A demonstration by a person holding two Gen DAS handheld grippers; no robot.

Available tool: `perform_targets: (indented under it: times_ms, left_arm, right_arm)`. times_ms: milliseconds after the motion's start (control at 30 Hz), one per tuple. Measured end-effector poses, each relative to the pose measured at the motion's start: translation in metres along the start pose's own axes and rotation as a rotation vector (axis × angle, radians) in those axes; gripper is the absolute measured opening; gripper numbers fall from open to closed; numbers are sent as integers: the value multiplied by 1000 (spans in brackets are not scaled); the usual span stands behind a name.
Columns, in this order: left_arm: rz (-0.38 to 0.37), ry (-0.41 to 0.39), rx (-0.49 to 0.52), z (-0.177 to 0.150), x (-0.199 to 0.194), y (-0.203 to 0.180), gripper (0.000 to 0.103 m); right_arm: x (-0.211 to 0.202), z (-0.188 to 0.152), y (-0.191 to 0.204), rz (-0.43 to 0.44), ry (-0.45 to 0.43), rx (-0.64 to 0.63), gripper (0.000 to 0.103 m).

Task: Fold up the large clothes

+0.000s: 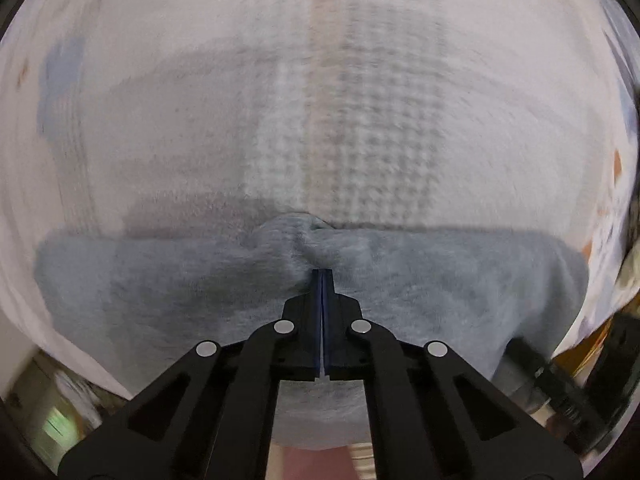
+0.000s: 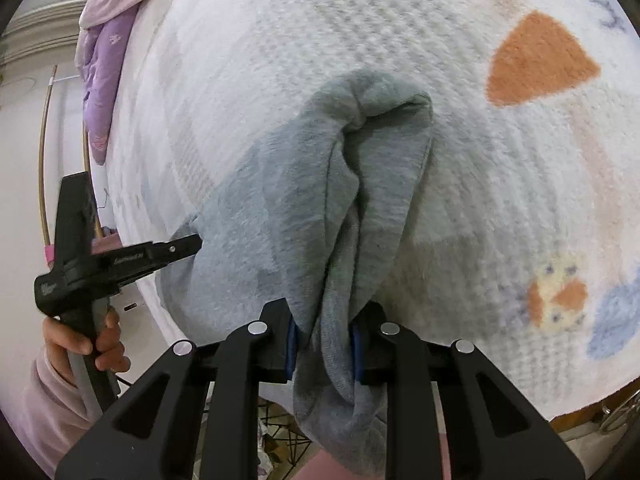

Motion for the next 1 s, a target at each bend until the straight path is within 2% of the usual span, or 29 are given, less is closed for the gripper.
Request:
perform_targets:
  times_ms: [33, 100, 167, 267, 367, 433, 467, 500, 567, 600, 667, 733, 800, 867, 933, 1000]
  left_arm:
    - [21, 37, -19, -3, -6, -2, 0]
    - [87, 105, 15, -16, -15, -11, 0]
    - [136, 115, 66, -23, -13, -18, 0]
    - [129, 148, -10, -14, 23, -9, 1]
    - [169, 173, 25, -18, 9, -16, 0]
    - [148, 220, 9, -37, -5, -19, 0]
    - [137, 217, 25, -47, -4, -19, 0]
    - [142, 211, 28, -50, 3, -15, 0]
    - [101, 222, -34, -48, 36, -4, 1]
    - [77, 235, -66, -42, 41, 0, 0]
    - [40, 246, -81, -46, 25, 3, 0]
    - [34, 259, -75, -70, 9, 1, 0]
    - [33, 225, -60, -94, 22, -2, 0]
    - [-11, 186, -162, -99, 53, 2, 1]
    - [-47, 157, -230, -95, 43, 6, 1]
    - [-52, 111, -185, -94, 33, 3, 1]
  right_arm:
    - [-1, -1, 1, -11, 8, 8, 20]
    - [-5, -6, 6, -31, 19, 0, 20]
    - [-7, -7, 11, -49, 22, -37, 20]
    - [0, -6, 9, -45, 25, -56, 20]
    - [-7, -7, 5, -59, 40, -32, 20]
    - [-13, -8, 6, -80, 49, -54, 20]
    - [-14, -10, 13, -83, 48, -69, 20]
    - [-13, -11, 13, -83, 49, -90, 20]
    - [-1, -11, 12, -73, 71, -99, 21]
    - [2, -11, 12, -77, 80, -105, 21]
    - [-2, -10, 12, -101, 67, -124, 21]
    - [-9, -10, 11, -107, 60, -114, 21]
    - [-11, -8, 6, -100, 59, -127, 21]
    - [-5, -8, -2, -115, 72, -161, 21]
    - [-6, -9, 1, -130, 70, -170, 21]
    - [-15, -13, 13, -142, 59, -223, 18]
Point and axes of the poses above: each gripper's, at about its wrist camera, not at the fingertips, and x roughly the way its jaws point, y to its left, z to its top, the point moved 4 cm from there along x, roughly the way its jaws point, and after that the axes turned 4 degrees about z, right-handed, at the moved point
